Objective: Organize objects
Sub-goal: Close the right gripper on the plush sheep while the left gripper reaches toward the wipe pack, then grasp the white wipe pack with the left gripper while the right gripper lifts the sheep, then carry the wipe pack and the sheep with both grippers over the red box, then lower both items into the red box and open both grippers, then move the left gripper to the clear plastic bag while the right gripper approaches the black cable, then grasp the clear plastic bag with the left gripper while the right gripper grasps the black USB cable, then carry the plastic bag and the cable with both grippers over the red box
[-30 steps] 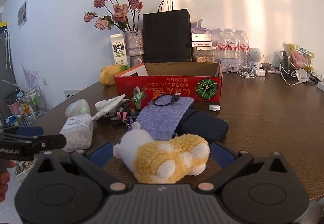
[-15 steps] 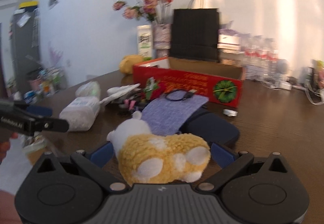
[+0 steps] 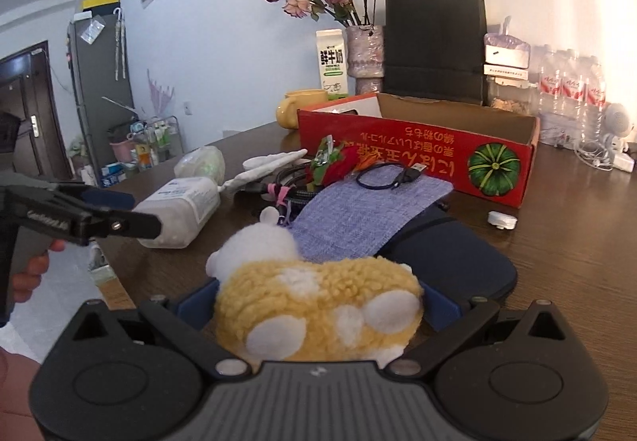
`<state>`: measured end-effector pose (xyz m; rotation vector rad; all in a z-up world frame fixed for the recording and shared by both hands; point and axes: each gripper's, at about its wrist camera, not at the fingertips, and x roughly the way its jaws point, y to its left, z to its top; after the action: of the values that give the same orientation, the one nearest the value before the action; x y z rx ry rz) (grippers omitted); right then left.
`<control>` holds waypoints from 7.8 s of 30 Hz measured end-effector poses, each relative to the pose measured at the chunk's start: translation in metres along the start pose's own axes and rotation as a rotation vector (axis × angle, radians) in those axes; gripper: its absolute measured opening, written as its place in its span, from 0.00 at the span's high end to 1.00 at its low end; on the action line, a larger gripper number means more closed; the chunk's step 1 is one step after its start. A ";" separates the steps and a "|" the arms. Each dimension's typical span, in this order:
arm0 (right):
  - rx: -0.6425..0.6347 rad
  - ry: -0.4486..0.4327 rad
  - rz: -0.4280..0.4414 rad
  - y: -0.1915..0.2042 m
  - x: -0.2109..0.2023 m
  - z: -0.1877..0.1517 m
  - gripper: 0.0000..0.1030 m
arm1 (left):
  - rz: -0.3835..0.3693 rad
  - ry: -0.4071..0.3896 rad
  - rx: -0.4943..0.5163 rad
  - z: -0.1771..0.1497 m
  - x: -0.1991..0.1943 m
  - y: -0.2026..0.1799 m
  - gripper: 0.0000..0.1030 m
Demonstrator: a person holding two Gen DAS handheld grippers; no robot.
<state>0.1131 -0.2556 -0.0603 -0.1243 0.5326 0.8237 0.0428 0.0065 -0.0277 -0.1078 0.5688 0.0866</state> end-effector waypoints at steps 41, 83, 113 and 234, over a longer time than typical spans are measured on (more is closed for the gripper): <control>0.143 -0.181 -0.082 0.018 -0.019 -0.005 0.07 | -0.057 -0.095 -0.124 0.017 0.003 0.026 0.35; 0.211 -0.254 -0.380 -0.132 0.145 0.166 0.06 | -0.131 -0.177 -0.215 0.208 0.212 -0.023 0.36; 0.190 -0.214 -0.393 -0.131 0.147 0.159 0.00 | -0.053 -0.155 -0.141 0.202 0.222 -0.031 0.00; 0.034 -0.113 -0.364 -0.036 0.075 0.085 0.87 | -0.022 -0.118 -0.191 0.080 0.062 0.091 0.50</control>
<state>0.2156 -0.2041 -0.0276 -0.1381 0.4010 0.4631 0.1278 0.1096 -0.0013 -0.2933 0.4405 0.1247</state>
